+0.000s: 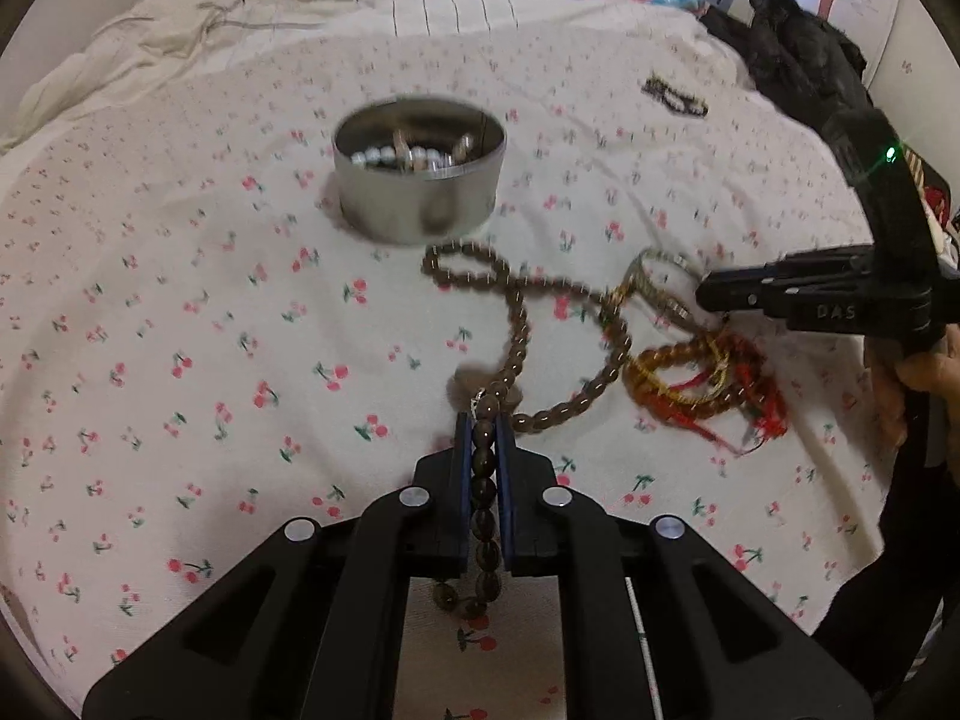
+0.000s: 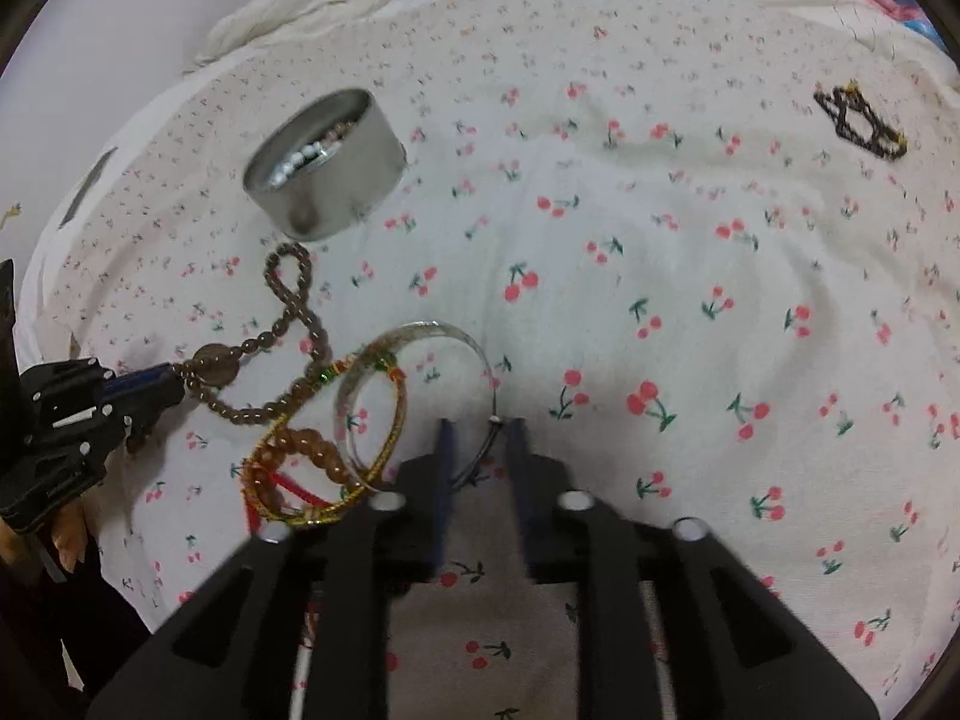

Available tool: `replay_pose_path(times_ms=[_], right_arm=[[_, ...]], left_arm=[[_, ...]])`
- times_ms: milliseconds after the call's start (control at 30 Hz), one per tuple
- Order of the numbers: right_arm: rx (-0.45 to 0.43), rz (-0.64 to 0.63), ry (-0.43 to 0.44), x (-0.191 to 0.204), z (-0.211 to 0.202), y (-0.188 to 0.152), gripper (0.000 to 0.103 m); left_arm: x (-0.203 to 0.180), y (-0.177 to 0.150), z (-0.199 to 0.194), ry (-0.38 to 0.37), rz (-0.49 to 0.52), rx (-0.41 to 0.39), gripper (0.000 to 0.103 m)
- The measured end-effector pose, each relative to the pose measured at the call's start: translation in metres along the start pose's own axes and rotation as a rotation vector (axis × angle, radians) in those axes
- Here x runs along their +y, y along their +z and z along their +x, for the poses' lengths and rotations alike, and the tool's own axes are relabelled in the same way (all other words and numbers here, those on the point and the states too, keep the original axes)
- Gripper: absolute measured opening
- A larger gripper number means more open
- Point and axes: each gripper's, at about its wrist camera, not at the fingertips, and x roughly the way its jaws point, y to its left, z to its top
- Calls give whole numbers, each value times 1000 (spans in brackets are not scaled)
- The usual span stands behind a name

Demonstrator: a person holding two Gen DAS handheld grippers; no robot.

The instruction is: Organize jewelry

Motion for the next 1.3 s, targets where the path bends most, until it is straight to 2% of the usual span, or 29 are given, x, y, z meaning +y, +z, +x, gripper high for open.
replay_pose_path(times_ms=[100,200,233,367,600,767,1300], right_arm=[[-9,-33,-13,6,-1,0,24],[-22,-45,-14,8,-2,0,16],[-31,-48,-13,9,-3,0,12],[-89,-30,-2,7,-13,3,7],[-192,64,73,-11,-36,8,7],[-224,100,127,-16,-43,10,7],[-295,124,195,-17,-61,17,6]], left_arm=[[-5,-3,12,5,14,38,7],[-8,-4,15,17,29,43,7],[-8,-4,13,16,28,36,7],[-6,-2,-4,7,17,-38,7],[6,12,-37,-23,-42,-162,7],[6,22,-51,-21,-34,-199,7],[5,52,-80,27,21,-265,7]])
